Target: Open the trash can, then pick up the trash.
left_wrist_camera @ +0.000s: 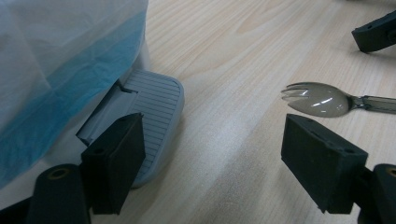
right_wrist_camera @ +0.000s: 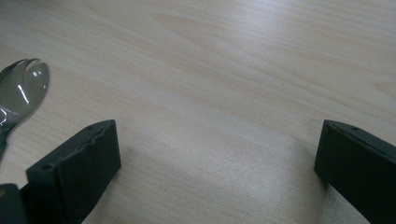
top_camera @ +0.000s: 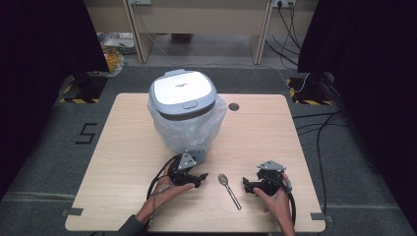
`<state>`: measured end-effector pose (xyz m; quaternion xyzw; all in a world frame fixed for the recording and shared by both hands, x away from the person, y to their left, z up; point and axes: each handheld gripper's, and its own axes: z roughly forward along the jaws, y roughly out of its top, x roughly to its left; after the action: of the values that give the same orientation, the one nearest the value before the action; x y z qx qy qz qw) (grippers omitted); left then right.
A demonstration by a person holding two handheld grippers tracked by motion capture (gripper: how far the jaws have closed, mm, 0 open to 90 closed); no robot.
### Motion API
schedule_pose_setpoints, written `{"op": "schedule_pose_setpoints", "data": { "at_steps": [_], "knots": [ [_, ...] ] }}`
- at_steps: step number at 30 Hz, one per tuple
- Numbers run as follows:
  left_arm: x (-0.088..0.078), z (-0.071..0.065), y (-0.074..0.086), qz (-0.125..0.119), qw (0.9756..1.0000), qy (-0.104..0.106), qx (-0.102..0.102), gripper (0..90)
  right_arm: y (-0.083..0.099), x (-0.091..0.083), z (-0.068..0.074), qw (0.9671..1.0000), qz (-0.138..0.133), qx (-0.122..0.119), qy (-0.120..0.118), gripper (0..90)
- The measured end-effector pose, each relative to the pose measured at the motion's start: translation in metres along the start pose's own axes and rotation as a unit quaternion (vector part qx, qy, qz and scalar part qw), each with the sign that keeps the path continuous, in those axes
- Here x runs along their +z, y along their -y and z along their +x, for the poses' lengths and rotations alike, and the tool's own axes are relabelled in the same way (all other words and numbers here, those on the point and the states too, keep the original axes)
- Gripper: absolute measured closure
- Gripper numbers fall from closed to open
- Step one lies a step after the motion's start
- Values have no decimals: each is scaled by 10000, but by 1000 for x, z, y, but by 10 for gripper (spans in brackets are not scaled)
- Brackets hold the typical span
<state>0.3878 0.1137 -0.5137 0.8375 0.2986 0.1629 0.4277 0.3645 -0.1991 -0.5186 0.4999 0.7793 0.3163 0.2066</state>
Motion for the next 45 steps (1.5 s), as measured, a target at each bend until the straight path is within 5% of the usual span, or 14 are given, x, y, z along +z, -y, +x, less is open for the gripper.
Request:
{"op": "schedule_pose_setpoints", "data": {
  "at_steps": [31,34,36,39,45],
  "knots": [
    [5,-2,3,137,9998,-95,89,228,0,0,0,10000,1,-17,9,9],
    [5,-2,3,149,9998,-103,101,228,0,-2,1,10000,-66,16,25,87],
    [5,-2,3,144,9998,-102,96,228,0,-4,3,9999,-165,22,9,218],
    [5,-2,3,128,9999,-85,68,228,-2,-10,8,9996,-267,-40,86,205],
    [5,-2,3,136,9998,-96,79,228,-5,-21,30,9982,-510,-188,-260,251]
  ]
}}
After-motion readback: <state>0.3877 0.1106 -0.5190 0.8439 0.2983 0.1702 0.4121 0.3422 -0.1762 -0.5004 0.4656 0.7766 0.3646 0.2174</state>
